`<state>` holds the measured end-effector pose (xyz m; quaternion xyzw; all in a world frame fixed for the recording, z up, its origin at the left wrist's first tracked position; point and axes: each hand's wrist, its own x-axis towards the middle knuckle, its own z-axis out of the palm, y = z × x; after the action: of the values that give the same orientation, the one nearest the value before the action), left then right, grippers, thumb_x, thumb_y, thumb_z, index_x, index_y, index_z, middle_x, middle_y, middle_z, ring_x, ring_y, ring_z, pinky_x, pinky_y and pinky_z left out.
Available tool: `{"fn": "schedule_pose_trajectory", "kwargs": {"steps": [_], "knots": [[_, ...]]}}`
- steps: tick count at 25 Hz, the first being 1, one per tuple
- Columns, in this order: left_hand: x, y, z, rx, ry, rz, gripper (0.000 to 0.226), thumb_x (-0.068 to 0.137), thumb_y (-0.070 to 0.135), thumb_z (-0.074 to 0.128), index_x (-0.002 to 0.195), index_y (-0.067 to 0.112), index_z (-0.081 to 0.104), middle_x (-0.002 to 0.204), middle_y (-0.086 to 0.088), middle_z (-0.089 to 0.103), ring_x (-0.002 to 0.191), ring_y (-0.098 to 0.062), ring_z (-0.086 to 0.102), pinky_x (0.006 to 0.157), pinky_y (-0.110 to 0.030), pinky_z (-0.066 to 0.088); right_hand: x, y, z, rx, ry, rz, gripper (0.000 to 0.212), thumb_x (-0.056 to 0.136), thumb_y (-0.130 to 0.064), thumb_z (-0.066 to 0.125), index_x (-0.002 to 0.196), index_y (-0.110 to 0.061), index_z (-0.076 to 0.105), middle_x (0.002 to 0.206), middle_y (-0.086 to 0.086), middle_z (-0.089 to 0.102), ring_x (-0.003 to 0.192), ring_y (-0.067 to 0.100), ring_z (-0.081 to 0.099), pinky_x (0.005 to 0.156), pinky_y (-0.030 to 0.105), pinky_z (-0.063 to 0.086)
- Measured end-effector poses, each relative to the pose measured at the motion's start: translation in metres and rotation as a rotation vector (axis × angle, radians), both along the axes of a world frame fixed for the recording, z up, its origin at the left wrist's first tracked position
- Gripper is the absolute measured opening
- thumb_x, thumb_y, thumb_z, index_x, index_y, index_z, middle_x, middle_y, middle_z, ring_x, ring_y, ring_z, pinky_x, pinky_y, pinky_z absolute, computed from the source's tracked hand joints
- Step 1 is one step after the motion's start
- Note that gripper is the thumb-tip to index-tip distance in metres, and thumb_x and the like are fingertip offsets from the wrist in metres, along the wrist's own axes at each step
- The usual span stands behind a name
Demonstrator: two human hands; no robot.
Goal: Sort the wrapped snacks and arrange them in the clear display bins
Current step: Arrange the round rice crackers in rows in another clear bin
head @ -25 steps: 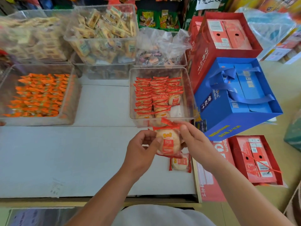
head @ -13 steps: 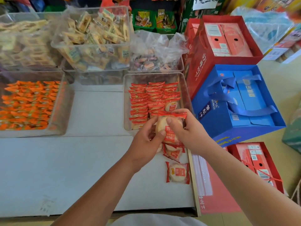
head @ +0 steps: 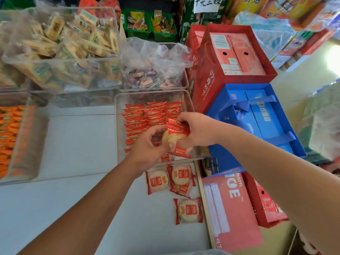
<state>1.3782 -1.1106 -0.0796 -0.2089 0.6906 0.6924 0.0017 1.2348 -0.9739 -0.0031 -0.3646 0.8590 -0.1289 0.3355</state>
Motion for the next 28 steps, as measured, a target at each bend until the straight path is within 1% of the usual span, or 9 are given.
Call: {"fn": "schedule_pose_trajectory", "kwargs": {"steps": [5,10,12,15,18,20,24,26,28], "knots": [[-0.006,-0.012,-0.018,-0.031,-0.084,0.224,0.033,0.096,0.013,0.071,0.128,0.020,0.065,0.116,0.008,0.071,0.107,-0.004,0.066,0.094,-0.024,0.056,-0.011,-0.008,-0.029,0.093,0.225,0.060,0.065,0.078,-0.047,0.080,0.129,-0.022,0.050,0.112,-0.005,0.059,0.098,0.019,0.057,0.080,0.036,0.053],[0.010,-0.031,-0.032,-0.090,-0.158,0.311,0.031,0.099,0.012,0.066,0.128,0.023,0.064,0.115,0.007,0.068,0.107,-0.005,0.064,0.087,-0.017,0.054,-0.030,-0.025,-0.061,0.268,0.263,0.155,0.062,0.085,-0.048,0.073,0.136,-0.022,0.049,0.121,0.001,0.063,0.102,0.024,0.059,0.080,0.037,0.052],[0.014,-0.034,-0.035,-0.105,-0.175,0.316,0.032,0.099,0.013,0.065,0.129,0.025,0.063,0.115,0.009,0.068,0.105,-0.001,0.064,0.078,-0.007,0.051,-0.037,-0.032,-0.076,0.366,0.321,0.222,0.056,0.087,-0.047,0.069,0.131,-0.019,0.051,0.124,0.006,0.065,0.111,0.029,0.061,0.097,0.042,0.051],[0.017,-0.037,-0.037,-0.111,-0.174,0.318,0.034,0.099,0.012,0.064,0.130,0.026,0.063,0.115,0.010,0.068,0.104,0.001,0.064,0.075,-0.004,0.050,-0.050,-0.040,-0.087,0.422,0.314,0.278,0.055,0.086,-0.045,0.067,0.132,-0.020,0.052,0.131,0.004,0.064,0.124,0.028,0.057,0.119,0.044,0.031],[0.013,-0.031,-0.042,-0.105,-0.176,0.280,0.032,0.100,0.013,0.064,0.129,0.026,0.062,0.115,0.011,0.067,0.105,-0.001,0.063,0.072,-0.005,0.051,-0.060,-0.049,-0.089,0.484,0.350,0.378,0.061,0.083,-0.049,0.068,0.137,-0.025,0.051,0.133,0.000,0.062,0.128,0.027,0.054,0.123,0.046,0.023],[0.008,-0.024,-0.046,-0.124,-0.186,0.210,0.031,0.100,0.014,0.064,0.128,0.025,0.063,0.113,0.014,0.066,0.104,0.000,0.063,0.076,-0.008,0.053,-0.056,-0.053,-0.097,0.532,0.403,0.443,0.057,0.085,-0.049,0.067,0.136,-0.029,0.053,0.134,-0.002,0.062,0.132,0.026,0.052,0.125,0.048,0.017],[0.002,-0.017,-0.054,-0.187,-0.198,0.094,0.028,0.099,0.015,0.064,0.125,0.027,0.066,0.112,0.017,0.068,0.103,0.004,0.063,0.085,-0.011,0.053,-0.045,-0.044,-0.129,0.458,0.515,0.377,0.055,0.086,-0.047,0.068,0.137,-0.031,0.053,0.139,0.000,0.054,0.136,0.026,0.044,0.127,0.051,0.013],[0.007,-0.022,-0.054,-0.192,-0.209,0.113,0.027,0.100,0.015,0.063,0.123,0.029,0.066,0.112,0.017,0.069,0.103,0.003,0.063,0.084,-0.012,0.052,-0.043,-0.035,-0.136,0.422,0.599,0.319,0.062,0.085,-0.044,0.072,0.140,-0.031,0.048,0.137,0.002,0.046,0.135,0.027,0.039,0.126,0.053,0.014],[0.014,-0.027,-0.050,-0.210,-0.211,0.156,0.025,0.100,0.015,0.063,0.120,0.030,0.067,0.109,0.018,0.069,0.100,0.005,0.063,0.081,-0.011,0.052,-0.041,-0.031,-0.136,0.367,0.672,0.283,0.063,0.083,-0.036,0.075,0.139,-0.027,0.047,0.133,0.002,0.046,0.131,0.027,0.040,0.123,0.050,0.024]]}}
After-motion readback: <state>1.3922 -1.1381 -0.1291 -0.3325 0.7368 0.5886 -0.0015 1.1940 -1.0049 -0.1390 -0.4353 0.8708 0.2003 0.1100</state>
